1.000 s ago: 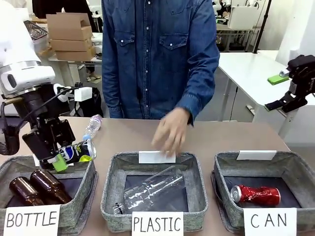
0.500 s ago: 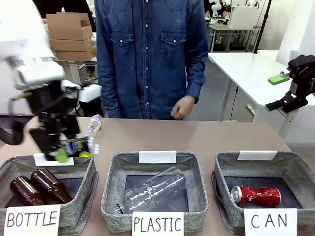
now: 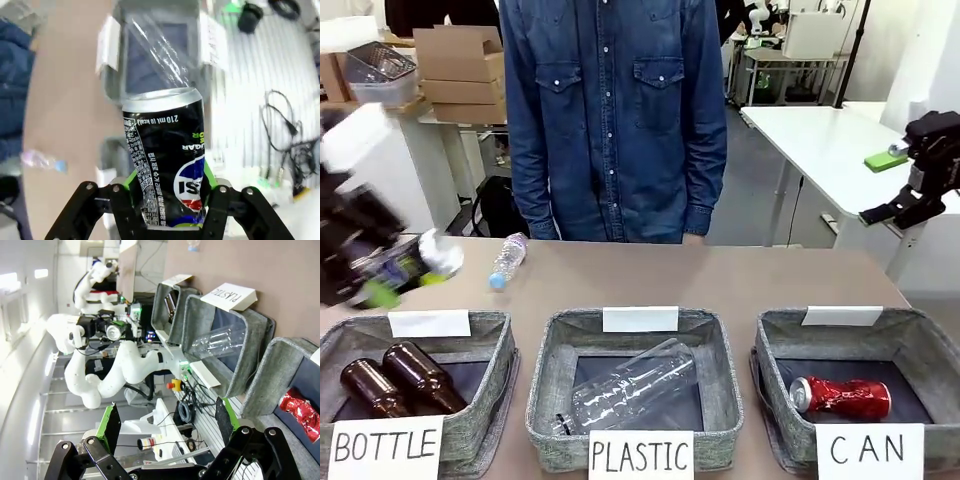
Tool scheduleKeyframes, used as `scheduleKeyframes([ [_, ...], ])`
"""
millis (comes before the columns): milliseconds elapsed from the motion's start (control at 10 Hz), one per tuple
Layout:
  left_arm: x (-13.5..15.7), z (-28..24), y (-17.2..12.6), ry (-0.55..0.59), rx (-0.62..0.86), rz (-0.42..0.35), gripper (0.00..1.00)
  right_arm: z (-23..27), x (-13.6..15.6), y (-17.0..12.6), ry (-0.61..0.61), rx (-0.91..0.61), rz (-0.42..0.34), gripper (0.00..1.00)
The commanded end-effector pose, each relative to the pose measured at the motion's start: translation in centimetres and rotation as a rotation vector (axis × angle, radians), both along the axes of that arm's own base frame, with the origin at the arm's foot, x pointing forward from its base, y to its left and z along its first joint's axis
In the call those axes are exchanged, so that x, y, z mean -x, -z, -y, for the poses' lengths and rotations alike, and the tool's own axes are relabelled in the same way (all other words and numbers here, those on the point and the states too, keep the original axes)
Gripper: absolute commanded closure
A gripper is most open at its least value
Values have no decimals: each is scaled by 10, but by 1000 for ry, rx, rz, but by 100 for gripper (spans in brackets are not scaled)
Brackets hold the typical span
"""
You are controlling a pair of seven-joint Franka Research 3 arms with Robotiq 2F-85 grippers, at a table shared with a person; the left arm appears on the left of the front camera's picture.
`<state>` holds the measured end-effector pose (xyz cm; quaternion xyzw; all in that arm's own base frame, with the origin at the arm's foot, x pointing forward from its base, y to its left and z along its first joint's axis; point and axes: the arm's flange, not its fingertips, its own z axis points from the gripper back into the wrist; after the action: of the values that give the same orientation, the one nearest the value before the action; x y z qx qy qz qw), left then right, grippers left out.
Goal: Sort the can waste into the basket.
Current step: Pick up the can waste from the table and place it in the right Fabric basket.
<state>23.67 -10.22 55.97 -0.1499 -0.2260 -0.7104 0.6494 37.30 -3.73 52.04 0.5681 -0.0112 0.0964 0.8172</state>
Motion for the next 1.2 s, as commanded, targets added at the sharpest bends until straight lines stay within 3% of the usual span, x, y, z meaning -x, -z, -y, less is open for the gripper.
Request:
scheduleKeyframes([
  [0,-46,76,45,141,114,52,54,2,0,-1,-15,3,12,0],
  [100,-75,125,55,193,114,0,54,0,0,0,0,0,0,0],
  [200,-102,176,67,274,217,-6,54,51,28,-30,146,133,52,0],
  [400,-130,265,100,279,456,-44,54,131,80,-53,316,256,56,0],
  [500,-134,309,122,306,472,-92,54,157,96,-45,377,331,54,0],
  [700,-136,383,156,368,362,-111,54,168,107,-21,437,377,27,0],
  [800,-135,416,166,344,359,-188,54,175,118,-49,391,319,73,0],
  [1000,-118,477,167,342,360,-176,54,175,118,-49,391,319,73,0],
  [1100,-112,490,159,352,367,-120,54,175,118,-49,391,319,73,0],
])
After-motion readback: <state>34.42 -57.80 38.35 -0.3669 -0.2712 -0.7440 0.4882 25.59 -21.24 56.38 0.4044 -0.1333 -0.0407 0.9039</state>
